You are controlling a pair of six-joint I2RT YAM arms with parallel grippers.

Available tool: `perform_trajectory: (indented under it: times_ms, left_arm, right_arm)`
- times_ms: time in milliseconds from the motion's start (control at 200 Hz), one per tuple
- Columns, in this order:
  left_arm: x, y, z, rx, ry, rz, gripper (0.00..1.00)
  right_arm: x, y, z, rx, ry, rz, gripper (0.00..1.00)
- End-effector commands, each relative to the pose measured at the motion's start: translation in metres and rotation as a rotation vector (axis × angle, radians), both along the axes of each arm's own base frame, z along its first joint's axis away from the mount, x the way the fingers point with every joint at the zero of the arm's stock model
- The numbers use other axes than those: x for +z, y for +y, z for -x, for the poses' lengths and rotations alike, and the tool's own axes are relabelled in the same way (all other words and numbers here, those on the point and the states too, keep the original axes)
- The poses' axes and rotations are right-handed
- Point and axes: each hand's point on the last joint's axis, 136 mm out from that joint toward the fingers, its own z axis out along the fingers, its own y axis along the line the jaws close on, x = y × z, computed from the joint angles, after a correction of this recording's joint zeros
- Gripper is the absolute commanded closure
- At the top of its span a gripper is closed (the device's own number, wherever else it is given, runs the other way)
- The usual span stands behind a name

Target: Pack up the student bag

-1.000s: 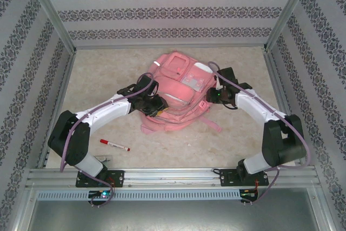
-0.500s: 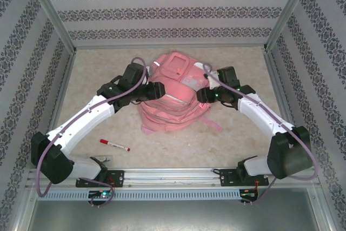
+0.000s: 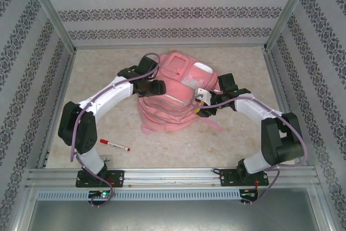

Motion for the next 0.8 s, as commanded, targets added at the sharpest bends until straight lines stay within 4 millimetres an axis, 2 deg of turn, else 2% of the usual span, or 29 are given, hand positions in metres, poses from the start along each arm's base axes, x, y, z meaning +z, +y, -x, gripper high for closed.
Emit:
perform_trajectory:
  times_ms: [0, 95, 220, 360, 520, 729, 799]
  left_arm:
    - [-0.022, 0.044, 0.004, 0.291, 0.170, 0.100, 0.29]
    - [-0.029, 0.042, -0.008, 0.295, 0.185, 0.217, 0.29]
    - [-0.033, 0.022, -0.015, 0.244, 0.195, 0.324, 0.29]
    - [-0.042, 0.017, -0.012, 0.229, 0.220, 0.349, 0.30]
    - [-0.054, 0.015, -0.003, 0.204, 0.254, 0.352, 0.32]
    - [-0.072, 0.010, 0.013, 0.208, 0.304, 0.380, 0.33]
    - [-0.077, 0.010, 0.019, 0.209, 0.317, 0.383, 0.34]
  right_arm:
    - [0.013, 0.012, -0.023, 0.032, -0.112, -0.068, 0.50]
    - [0.013, 0.014, -0.046, -0.086, -0.115, -0.124, 0.49]
    - [0.002, 0.014, -0.050, -0.140, -0.040, -0.145, 0.48]
    - [-0.004, 0.020, -0.036, -0.087, -0.003, -0.166, 0.47]
    - [-0.009, 0.024, -0.033, -0.066, 0.005, -0.132, 0.48]
    - [-0.023, 0.032, -0.010, 0.085, 0.038, 0.028, 0.51]
    - [-0.024, 0.031, -0.009, 0.092, 0.029, 0.092, 0.51]
